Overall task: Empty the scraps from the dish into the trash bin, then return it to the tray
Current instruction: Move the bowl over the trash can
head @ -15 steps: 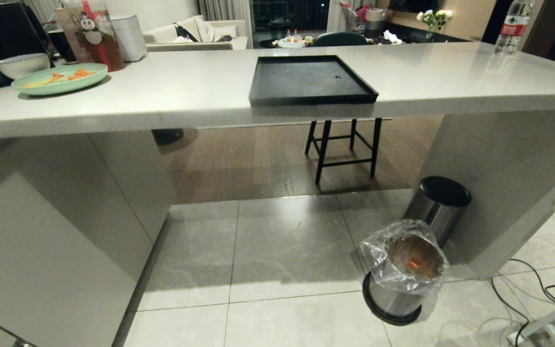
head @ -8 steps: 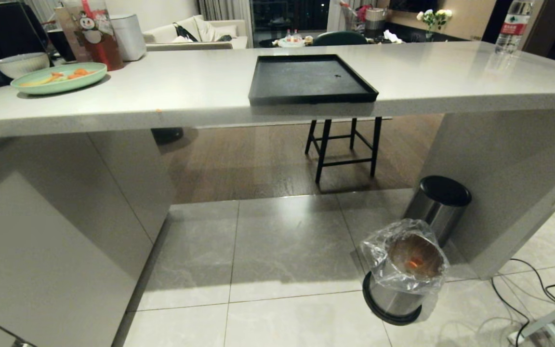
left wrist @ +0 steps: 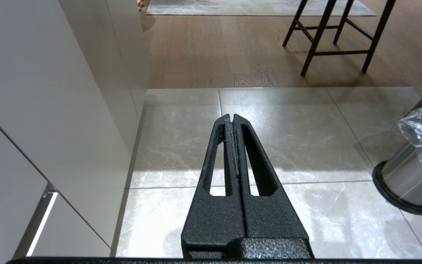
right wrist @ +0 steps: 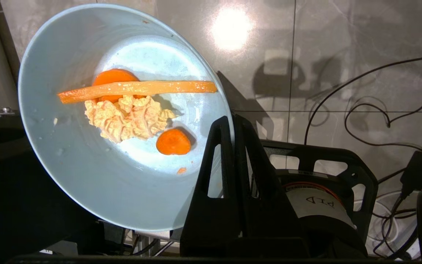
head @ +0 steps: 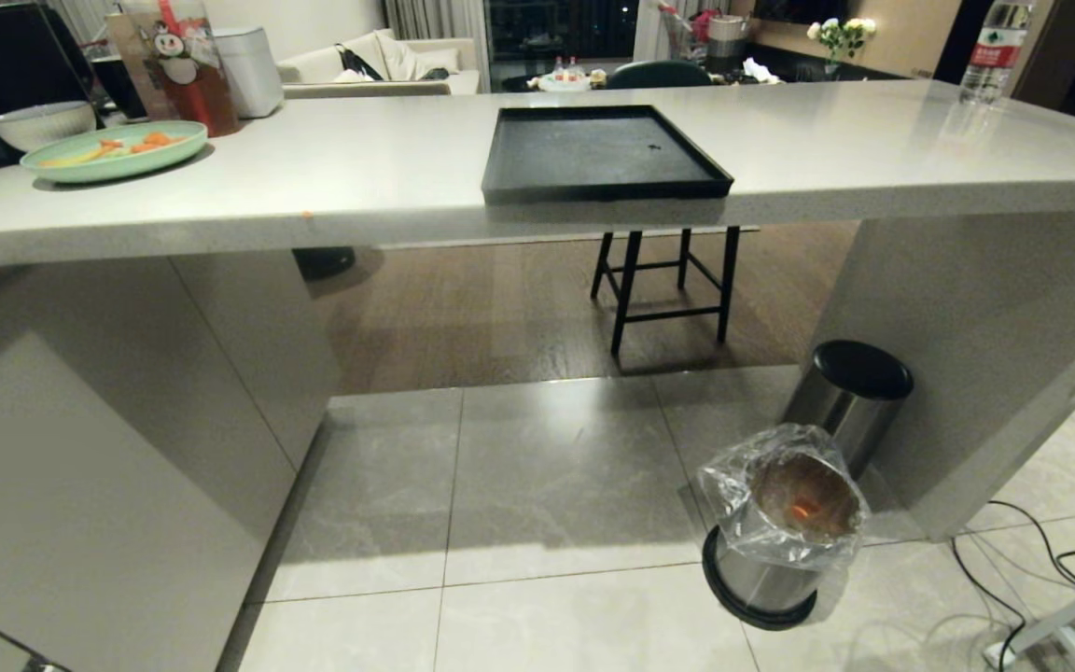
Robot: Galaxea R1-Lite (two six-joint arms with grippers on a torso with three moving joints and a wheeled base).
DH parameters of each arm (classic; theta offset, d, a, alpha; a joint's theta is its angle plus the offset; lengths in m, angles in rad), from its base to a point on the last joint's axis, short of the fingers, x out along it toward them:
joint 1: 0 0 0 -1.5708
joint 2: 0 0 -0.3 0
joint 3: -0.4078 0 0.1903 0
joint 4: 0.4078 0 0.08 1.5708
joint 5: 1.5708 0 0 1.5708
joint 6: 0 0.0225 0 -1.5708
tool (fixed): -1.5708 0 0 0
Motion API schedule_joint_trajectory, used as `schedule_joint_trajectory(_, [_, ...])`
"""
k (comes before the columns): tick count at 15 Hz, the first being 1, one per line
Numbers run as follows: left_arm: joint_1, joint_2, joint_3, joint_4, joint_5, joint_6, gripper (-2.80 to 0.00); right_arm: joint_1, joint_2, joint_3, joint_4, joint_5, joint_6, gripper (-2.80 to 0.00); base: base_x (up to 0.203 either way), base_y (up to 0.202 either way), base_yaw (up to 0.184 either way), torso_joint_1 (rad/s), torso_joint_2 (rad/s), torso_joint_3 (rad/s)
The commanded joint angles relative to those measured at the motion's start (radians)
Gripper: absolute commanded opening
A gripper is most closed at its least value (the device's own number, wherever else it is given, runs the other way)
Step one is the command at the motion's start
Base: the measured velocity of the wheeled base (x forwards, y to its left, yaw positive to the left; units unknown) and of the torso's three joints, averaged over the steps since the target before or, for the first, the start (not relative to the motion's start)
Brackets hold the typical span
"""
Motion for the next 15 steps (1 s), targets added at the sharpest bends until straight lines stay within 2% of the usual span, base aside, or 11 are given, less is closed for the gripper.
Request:
schedule_joint_trajectory(1, [-0.001,0.001,0.000,0.000,0.001,-0.001,-2.80,-0.001,0.004,-0.002,0.002,-0.001,0.008,-2.80,0.000,0.000,0.000,0.000,0.00,0.000])
schedule_joint_trajectory(15, [0.000,0.001,0.000,0.000,0.001,-0.001,-2.80,0.001,0.001,0.014,0.007,0.000,0.015,-2.80,0.000,0.000,0.000,0.000,0.00,0.000])
